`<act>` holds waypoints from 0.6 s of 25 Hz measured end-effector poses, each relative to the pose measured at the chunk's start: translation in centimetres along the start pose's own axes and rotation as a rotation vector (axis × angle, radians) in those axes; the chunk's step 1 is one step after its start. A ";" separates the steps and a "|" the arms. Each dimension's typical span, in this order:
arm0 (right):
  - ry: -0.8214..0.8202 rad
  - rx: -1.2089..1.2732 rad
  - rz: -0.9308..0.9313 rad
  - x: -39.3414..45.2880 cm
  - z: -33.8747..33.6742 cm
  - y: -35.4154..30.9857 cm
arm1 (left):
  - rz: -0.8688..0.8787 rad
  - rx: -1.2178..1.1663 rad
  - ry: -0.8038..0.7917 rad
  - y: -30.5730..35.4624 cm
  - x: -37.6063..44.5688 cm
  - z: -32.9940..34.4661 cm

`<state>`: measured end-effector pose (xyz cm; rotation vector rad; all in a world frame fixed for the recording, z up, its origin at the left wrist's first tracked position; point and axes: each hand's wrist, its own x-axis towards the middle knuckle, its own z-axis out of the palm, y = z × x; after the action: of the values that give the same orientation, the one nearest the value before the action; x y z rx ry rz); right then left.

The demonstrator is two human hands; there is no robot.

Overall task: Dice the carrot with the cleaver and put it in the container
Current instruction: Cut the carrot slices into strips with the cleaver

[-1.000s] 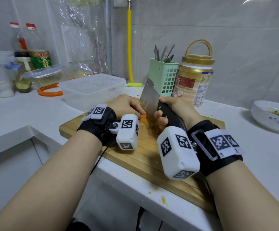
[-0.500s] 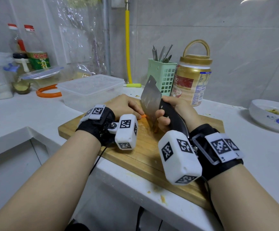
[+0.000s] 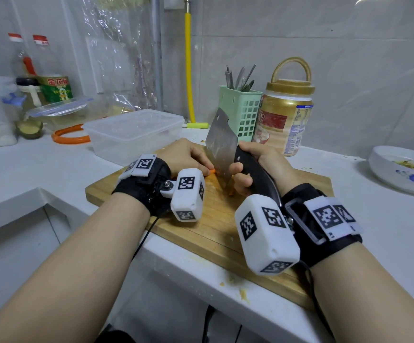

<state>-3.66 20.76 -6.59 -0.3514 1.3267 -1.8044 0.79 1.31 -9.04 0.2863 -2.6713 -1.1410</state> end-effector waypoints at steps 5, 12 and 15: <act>0.010 -0.054 0.003 0.1 0.2 0.1 | -0.009 -0.010 -0.009 -0.1 0.1 0.0; 0.030 -0.130 0.007 0.1 0.7 -0.2 | -0.018 -0.015 0.002 0.3 -0.2 0.0; 0.045 -0.149 0.015 0.3 1.0 -0.4 | -0.013 -0.001 0.003 0.3 -0.2 0.0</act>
<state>-3.39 19.97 -5.87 -0.3827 1.4961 -1.7145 0.92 1.57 -8.85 0.3057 -2.6704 -1.1451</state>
